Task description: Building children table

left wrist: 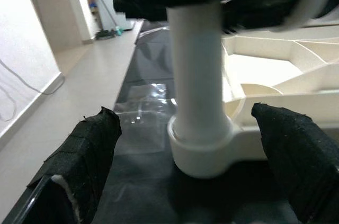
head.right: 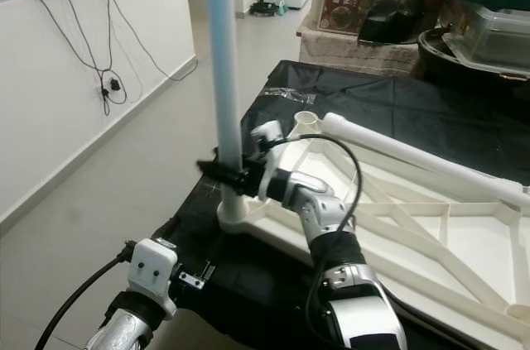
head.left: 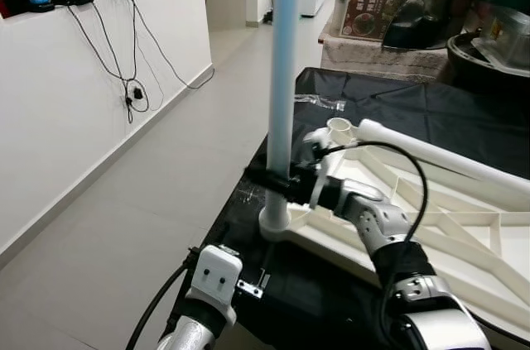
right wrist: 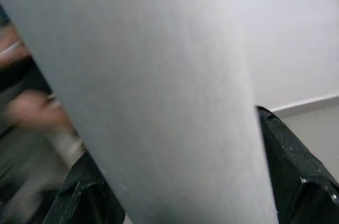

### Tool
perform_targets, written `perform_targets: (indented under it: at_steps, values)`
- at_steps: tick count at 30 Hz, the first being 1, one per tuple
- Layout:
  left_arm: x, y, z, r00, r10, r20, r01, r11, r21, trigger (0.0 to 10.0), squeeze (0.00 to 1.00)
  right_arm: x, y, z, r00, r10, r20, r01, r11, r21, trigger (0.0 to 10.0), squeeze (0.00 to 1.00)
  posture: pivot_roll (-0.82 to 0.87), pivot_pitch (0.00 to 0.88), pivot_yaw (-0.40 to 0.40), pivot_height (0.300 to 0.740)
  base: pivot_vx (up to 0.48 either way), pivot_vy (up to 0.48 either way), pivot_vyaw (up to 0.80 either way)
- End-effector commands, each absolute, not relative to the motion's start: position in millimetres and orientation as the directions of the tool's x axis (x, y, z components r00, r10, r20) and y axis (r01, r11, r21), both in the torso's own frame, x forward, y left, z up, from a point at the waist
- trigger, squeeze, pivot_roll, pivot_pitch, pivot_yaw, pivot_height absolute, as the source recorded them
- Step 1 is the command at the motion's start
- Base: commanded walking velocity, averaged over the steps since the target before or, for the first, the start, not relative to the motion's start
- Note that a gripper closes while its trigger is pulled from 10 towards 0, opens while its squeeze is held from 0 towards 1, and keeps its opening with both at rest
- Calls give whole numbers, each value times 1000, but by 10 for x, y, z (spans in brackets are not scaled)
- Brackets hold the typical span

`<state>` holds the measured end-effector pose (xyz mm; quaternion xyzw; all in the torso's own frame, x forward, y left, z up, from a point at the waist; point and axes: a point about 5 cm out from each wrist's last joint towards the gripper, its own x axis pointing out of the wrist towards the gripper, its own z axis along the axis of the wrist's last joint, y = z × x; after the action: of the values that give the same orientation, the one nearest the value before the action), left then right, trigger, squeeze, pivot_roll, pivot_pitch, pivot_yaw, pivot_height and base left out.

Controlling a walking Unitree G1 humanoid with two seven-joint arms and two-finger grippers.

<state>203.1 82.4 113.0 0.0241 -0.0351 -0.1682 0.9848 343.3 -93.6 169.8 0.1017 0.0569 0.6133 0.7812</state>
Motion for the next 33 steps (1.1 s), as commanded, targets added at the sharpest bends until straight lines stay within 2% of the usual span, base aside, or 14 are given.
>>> perform_targets:
  at_steps: [1,4,5,8,15,20,21,22,24,25,27,29,31,33]
  values:
    - [2027,824,1078,943,-330,36,328,943,55,10000,0,3344,-862,1672,82,996,28,-968,73,239,10000,0,89,0,-28,740,0,0,0]
    - [2027,824,1078,943,-330,35,328,943,55,10000,0,3328,-854,1655,45,999,16,-971,40,234,10000,0,89,0,-28,740,0,0,0]
    - [2024,825,1076,943,-330,34,328,943,55,10000,0,3325,-843,1631,38,999,1,-972,37,231,0,0,93,0,-28,740,0,0,0]
    - [2019,827,1075,943,-330,34,328,943,55,10000,0,3336,-831,1594,49,999,-24,-975,53,217,0,0,93,0,-28,740,0,0,0]
    - [2017,835,1079,944,-329,33,327,943,53,10000,0,3461,-823,1539,289,956,-49,-946,293,139,0,0,89,0,-28,740,0,0,0]
    - [2018,834,1080,944,-330,33,328,943,53,10000,0,3486,-825,1539,360,932,-39,-925,362,114,0,0,89,0,-28,740,0,0,0]
    - [2018,832,1081,944,-329,33,328,943,53,10000,0,3583,-881,1524,545,835,-71,-834,549,57,0,0,89,0,-28,740,0,0,0]
    - [2018,832,1081,944,-329,33,328,943,53,10000,0,3583,-881,1524,545,835,-71,-834,549,57,0,0,89,0,-28,740,0,0,0]
    - [2018,830,1081,944,-330,33,328,943,53,10000,0,3744,-1118,1478,857,502,-111,-509,860,-35,0,0,82,0,-27,740,0,0,0]
    - [2018,830,1081,944,-330,33,328,943,53,10000,0,3744,-1118,1478,857,502,-111,-509,860,-35,0,0,82,0,-27,740,0,0,0]
    - [2018,829,1082,943,-331,32,329,943,53,10000,0,3772,-1385,1428,975,191,-115,-202,974,-97,0,0,82,0,-27,740,0,0,0]
    - [2018,829,1082,943,-331,32,329,943,53,10000,0,3772,-1385,1428,975,191,-115,-202,974,-97,0,0,82,0,-27,740,0,0,0]
    - [2023,824,1083,943,-332,32,330,943,54,10000,0,3672,-1706,1344,983,-142,-114,131,986,-99,0,0,78,0,-23,740,0,0,0]
    - [2023,824,1083,943,-332,32,330,942,54,10000,0,3635,-1764,1323,969,-217,-116,207,974,-94,0,0,78,0,-23,740,0,0,0]
